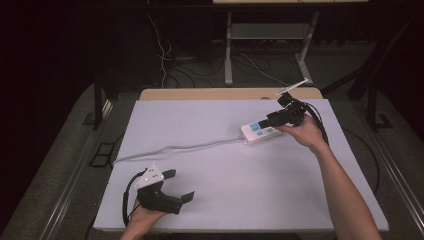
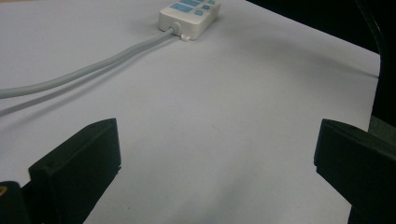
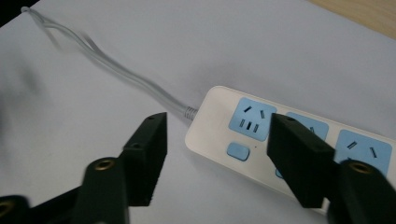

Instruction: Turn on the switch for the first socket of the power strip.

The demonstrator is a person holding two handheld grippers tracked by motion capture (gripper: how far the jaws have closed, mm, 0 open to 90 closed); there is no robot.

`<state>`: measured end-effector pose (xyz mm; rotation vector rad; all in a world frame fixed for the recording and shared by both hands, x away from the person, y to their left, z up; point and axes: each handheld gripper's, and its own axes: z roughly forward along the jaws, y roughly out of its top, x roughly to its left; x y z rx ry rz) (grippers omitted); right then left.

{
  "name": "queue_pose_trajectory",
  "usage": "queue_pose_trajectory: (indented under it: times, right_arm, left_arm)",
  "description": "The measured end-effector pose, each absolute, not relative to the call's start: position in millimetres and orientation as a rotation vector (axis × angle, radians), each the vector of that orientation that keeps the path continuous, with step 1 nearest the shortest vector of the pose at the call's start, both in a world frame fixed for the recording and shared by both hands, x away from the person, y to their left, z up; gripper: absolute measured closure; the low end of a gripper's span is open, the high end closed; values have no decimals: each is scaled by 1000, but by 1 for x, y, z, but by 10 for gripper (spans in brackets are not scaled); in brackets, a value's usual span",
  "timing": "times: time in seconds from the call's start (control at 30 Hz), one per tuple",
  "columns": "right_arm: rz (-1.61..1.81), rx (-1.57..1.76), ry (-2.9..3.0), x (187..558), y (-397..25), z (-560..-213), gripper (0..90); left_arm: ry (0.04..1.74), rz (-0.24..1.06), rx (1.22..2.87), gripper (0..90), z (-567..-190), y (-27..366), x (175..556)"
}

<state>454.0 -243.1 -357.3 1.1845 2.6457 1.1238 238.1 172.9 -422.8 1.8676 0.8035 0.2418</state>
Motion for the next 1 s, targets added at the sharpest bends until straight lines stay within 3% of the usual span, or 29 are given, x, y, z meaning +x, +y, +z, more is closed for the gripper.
queue_pose_trajectory:
  times: [0.3, 0.43, 0.7, 1.0]
  right_arm:
    - [1094, 1198, 2654, 462, -242, -368, 578]
    - [1105, 1200, 2686, 466, -242, -375, 720]
    - [1123, 1214, 2727, 472, -242, -385, 895]
    - [1076, 1214, 2741, 476, -237, -396, 897]
  left_arm:
    - [802, 244, 1864, 0, -423, 174, 238]
    - [806, 242, 1861, 0, -423, 175, 238]
    - [806, 245, 1859, 0, -422, 177, 238]
    - [807, 244, 1860, 0, -422, 177, 238]
